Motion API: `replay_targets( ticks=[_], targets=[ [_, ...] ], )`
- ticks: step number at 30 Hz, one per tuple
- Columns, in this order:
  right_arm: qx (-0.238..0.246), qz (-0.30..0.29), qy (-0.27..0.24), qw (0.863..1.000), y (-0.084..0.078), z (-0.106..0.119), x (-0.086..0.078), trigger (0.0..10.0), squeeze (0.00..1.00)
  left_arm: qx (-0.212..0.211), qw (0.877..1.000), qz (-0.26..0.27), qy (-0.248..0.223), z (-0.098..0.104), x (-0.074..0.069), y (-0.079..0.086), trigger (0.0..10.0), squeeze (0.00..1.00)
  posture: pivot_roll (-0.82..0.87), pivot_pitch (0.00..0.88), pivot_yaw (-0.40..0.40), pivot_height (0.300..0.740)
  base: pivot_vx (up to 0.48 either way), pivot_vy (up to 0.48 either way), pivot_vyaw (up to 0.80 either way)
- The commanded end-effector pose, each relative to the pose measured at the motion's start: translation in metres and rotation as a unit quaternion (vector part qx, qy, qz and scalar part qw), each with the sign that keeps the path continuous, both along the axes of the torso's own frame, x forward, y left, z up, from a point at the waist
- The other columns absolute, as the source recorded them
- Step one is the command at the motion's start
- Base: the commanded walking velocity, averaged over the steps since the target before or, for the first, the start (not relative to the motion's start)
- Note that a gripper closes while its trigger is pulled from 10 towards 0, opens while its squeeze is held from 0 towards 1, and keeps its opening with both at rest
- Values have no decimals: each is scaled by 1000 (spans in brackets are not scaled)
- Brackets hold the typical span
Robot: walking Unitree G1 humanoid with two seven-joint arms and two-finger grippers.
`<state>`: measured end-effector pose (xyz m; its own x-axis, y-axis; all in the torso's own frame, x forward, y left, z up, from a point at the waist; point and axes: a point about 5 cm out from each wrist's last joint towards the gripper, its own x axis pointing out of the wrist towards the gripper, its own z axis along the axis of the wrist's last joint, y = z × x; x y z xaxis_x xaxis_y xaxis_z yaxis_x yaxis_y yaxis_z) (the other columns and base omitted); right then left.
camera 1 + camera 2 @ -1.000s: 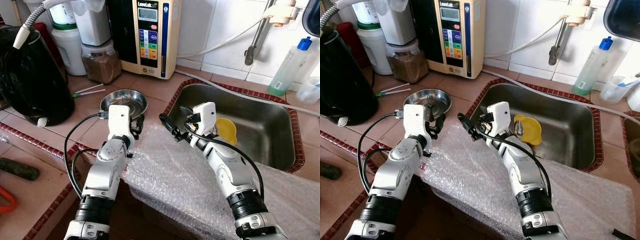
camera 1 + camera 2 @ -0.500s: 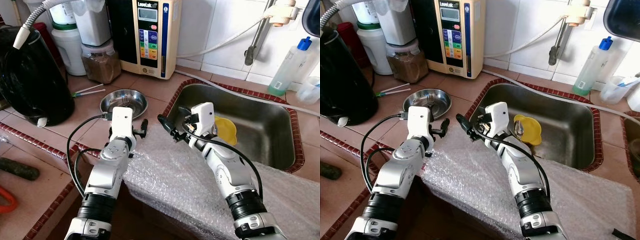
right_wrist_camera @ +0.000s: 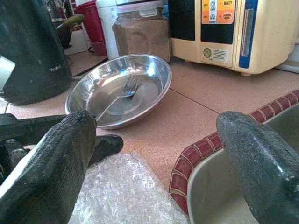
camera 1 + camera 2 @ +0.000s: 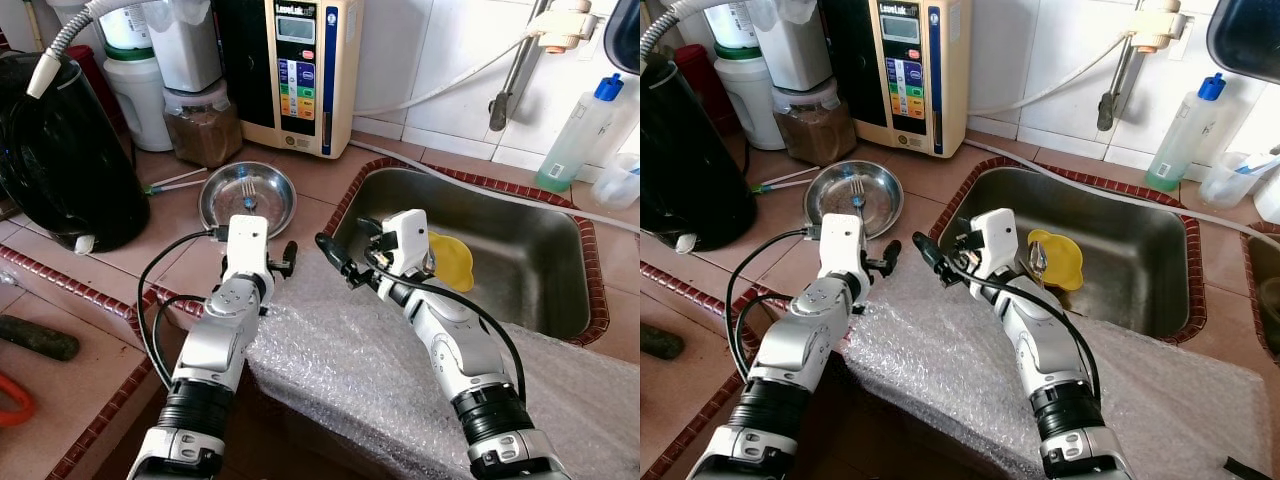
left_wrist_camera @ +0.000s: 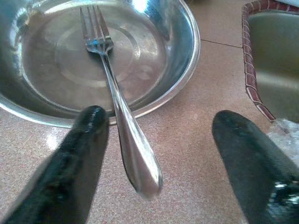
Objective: Kitchen organization
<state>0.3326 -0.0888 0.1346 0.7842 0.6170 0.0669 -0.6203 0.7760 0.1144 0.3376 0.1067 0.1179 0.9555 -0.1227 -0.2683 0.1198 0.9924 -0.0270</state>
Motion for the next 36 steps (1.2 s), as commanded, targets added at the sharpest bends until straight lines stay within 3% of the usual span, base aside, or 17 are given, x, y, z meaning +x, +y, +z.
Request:
replay_targets(
  ticks=[1,26,36],
  targets=[
    [-3,-1,-12,1000,1,6,1,10000,839,-5,1000,-3,7,-1,1,0,0,0,29,0,37,740,0,0,0],
    [-3,11,-7,1000,3,5,1,10000,835,-25,1000,-2,15,-3,1,2,0,0,34,0,37,740,0,0,0],
    [-4,13,-6,1000,3,5,0,10000,827,-38,999,10,-10,3,1,3,0,0,32,0,33,740,0,0,0]
  ],
)
